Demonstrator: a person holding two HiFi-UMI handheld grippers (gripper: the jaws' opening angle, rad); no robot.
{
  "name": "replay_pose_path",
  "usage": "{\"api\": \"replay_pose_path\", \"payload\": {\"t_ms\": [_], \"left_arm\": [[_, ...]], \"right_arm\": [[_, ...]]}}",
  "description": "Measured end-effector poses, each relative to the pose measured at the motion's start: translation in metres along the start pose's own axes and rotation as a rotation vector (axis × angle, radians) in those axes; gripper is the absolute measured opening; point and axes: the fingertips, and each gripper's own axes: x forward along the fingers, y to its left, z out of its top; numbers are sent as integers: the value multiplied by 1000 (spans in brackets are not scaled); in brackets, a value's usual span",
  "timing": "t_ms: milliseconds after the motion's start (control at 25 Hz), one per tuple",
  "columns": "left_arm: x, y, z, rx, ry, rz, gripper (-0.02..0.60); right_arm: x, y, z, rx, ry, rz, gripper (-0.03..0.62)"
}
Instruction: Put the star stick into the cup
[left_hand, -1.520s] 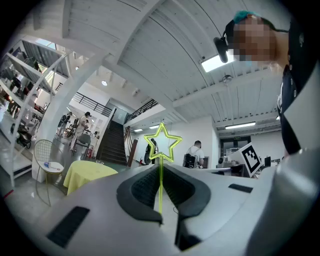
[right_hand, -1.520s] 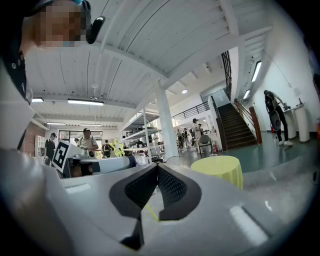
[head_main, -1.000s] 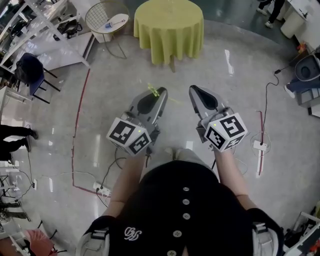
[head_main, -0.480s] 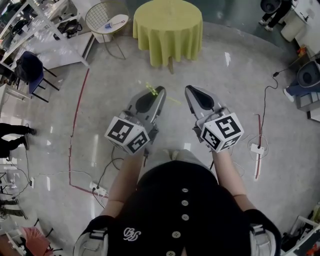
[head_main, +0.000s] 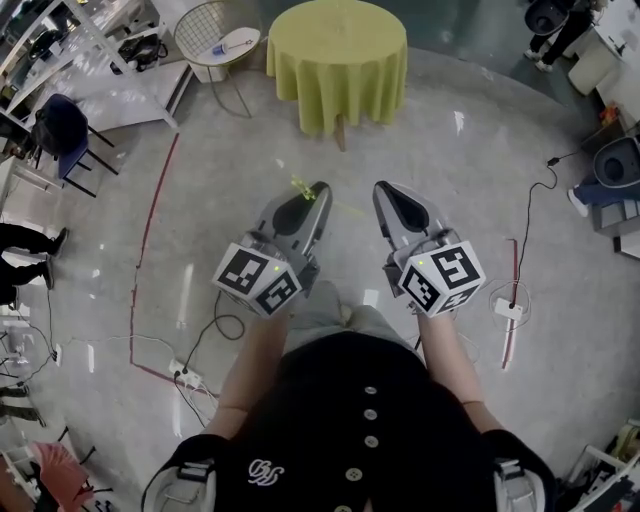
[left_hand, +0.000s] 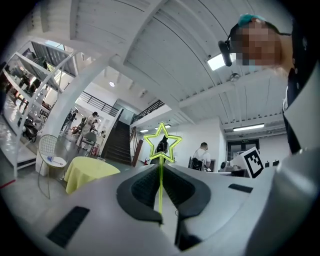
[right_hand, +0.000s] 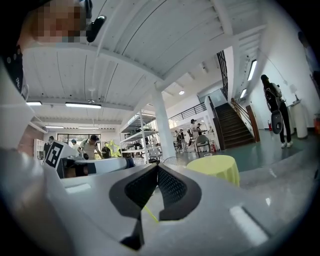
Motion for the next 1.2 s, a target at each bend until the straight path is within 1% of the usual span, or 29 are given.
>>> {"api": "replay_pose_path", "payload": {"t_ms": [160,320,440,600,760,1000,1200], "left_arm": [[12,10,-4,13,6,-1,23],[33,24,-7,16,2,-5,23],[52,42,-7,4,1,-6,23],[72,75,-10,-4,32,-2,23],[96,115,3,-5,20,-5,23],[140,166,28,33,29,-45,23],[169,208,44,36,32,-73,23]], "right_arm": [[4,-12,-3,6,2,-1,3],[17,-35,-6,17,9,-20,3],[38,-49,-9,33,13,-30,3],[75,-64,-9,31,19,-30,3],[115,-84,0,20,16,-43,3],[175,-114,14,21,-5,-73,3],[226,-130,20,19,-6,-90,3]]}}
